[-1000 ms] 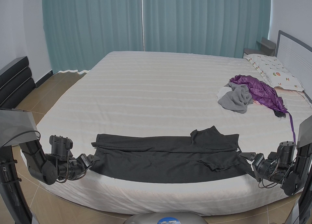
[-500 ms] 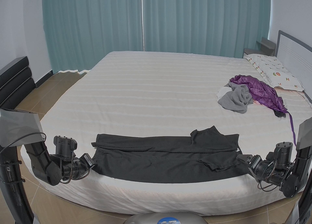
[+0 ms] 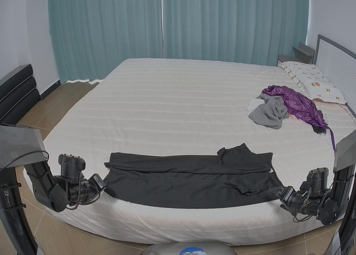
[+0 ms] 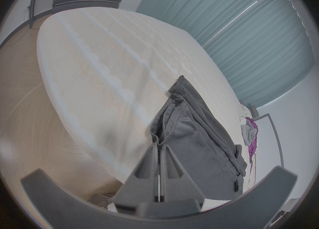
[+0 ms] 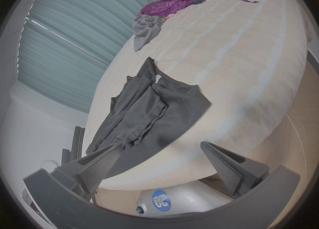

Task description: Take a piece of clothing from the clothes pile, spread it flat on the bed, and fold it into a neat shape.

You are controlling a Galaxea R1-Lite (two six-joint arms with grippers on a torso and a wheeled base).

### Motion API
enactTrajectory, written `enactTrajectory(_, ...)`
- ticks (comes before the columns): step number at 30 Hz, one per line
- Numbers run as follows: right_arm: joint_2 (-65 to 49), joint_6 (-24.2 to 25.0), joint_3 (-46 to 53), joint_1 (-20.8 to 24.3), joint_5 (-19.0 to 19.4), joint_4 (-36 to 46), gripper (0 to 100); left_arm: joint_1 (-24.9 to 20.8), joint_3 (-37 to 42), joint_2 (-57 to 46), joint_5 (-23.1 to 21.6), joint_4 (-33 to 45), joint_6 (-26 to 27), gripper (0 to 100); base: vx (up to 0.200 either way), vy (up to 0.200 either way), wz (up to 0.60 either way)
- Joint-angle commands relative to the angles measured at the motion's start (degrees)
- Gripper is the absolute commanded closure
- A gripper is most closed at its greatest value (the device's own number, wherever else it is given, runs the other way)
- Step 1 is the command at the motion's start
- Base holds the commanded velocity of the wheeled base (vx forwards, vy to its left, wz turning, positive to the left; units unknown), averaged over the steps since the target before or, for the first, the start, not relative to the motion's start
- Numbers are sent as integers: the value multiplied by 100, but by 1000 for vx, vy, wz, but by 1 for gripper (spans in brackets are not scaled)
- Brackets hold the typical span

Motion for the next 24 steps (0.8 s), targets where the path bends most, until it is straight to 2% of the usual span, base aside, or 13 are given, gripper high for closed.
enactTrajectory(1,449,24,-150,-145,0,-28,0,10,-5,-17,-2,2,0,100,0,0,0)
enactTrajectory(5,520,33,-247,-215,0,-28,0,10,4,0,-2,-7,0,100,0,0,0)
enactTrajectory(6,537,77,-387,-356,0,-28,0,10,4,18,-10,-7,9,100,0,0,0)
enactTrajectory(7,537,103,-423,-391,0,-36,100,10,4,18,-10,-7,9,100,0,0,0)
enactTrajectory(16,854,94,-431,-461,-18,-370,100,10,4,-8,-10,2,9,100,0,0,0)
enactTrajectory(24,458,50,-106,-409,-97,-537,100,98,4,-96,-10,20,35,100,0,0,0)
